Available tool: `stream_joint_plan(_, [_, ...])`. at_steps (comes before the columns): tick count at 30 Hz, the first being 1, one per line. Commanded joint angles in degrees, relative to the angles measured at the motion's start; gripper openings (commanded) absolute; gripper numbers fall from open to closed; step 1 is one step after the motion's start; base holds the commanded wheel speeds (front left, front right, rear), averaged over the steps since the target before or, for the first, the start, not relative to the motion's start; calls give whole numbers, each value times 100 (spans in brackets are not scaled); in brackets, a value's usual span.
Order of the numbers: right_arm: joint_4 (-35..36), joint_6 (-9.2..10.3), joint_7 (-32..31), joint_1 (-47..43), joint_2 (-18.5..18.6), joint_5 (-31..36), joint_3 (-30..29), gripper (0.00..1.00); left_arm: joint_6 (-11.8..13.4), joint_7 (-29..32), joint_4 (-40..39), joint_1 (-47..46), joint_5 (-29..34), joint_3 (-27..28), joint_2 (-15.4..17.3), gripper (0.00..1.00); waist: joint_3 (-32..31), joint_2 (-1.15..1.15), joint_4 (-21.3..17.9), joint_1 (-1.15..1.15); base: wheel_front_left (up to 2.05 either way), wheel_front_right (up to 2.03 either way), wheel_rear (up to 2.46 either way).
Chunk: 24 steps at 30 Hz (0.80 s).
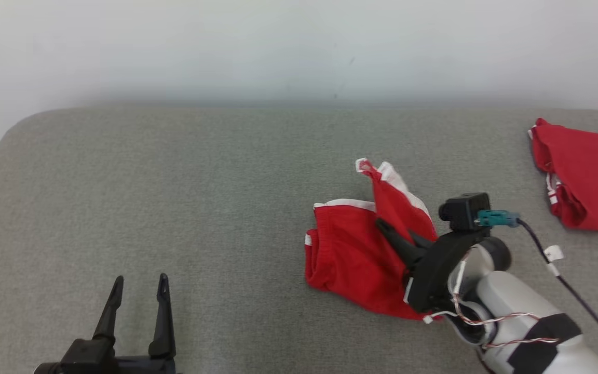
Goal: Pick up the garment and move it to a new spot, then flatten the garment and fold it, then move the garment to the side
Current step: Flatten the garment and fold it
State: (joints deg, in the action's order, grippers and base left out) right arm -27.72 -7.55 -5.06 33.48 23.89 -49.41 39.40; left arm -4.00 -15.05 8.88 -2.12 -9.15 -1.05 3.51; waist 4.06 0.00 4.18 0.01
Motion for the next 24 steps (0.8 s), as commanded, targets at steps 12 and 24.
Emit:
stream_joint_plan(12, [-1054,17,-97,99,-1057,327,-178,0,-31,-14,203,-307,-76,-256,-59,100,220,0,449,-1,0,0,0])
stream_joint_plan(24, [-316,17,641,-37,-560,328,-317,100,30,-14,203,-201,-70,-127,-64,100,134,0,198,-1,0,0,0])
